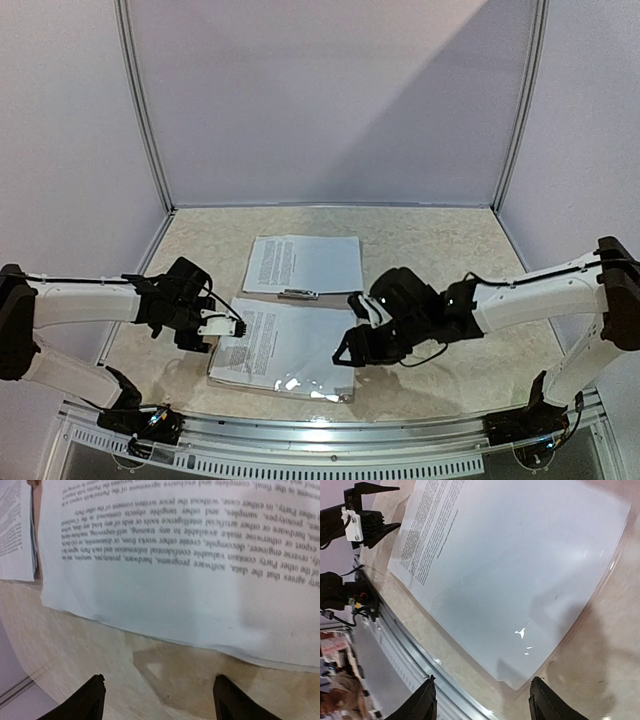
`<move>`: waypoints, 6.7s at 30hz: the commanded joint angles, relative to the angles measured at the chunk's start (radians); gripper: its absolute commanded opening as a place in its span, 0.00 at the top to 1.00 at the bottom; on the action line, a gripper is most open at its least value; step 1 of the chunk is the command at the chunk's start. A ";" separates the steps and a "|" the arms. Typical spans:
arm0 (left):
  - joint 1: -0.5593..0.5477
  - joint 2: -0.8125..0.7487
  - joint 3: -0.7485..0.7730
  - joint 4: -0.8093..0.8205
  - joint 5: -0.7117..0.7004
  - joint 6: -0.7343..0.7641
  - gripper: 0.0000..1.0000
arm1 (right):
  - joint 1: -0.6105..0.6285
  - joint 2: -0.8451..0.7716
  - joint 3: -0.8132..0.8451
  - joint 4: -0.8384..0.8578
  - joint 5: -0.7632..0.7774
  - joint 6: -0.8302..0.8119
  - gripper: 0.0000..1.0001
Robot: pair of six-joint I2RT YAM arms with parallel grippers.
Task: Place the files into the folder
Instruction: Move the folder with files to the center of the board, then rotate the folder with files at the center of the board, then pick up the folder with files from the center of the board, then pass from the right arm to the left
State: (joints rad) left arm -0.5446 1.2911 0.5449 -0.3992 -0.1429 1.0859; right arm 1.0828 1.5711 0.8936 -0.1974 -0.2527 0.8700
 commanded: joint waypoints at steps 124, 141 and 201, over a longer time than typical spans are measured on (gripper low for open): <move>0.074 -0.190 0.194 -0.062 0.303 -0.564 0.04 | -0.156 0.315 0.416 -0.339 0.355 -0.433 1.00; 0.310 0.058 0.214 0.238 0.940 -1.054 0.00 | -0.269 0.202 0.364 -0.229 0.322 -0.324 1.00; 0.087 0.444 0.176 0.878 1.190 -1.465 0.31 | -0.812 0.263 0.476 -0.605 0.391 -0.487 0.93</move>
State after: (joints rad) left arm -0.4339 1.7351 0.7185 0.4377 1.0454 -0.3550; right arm 0.4374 1.8561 1.3972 -0.6571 -0.0273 0.4618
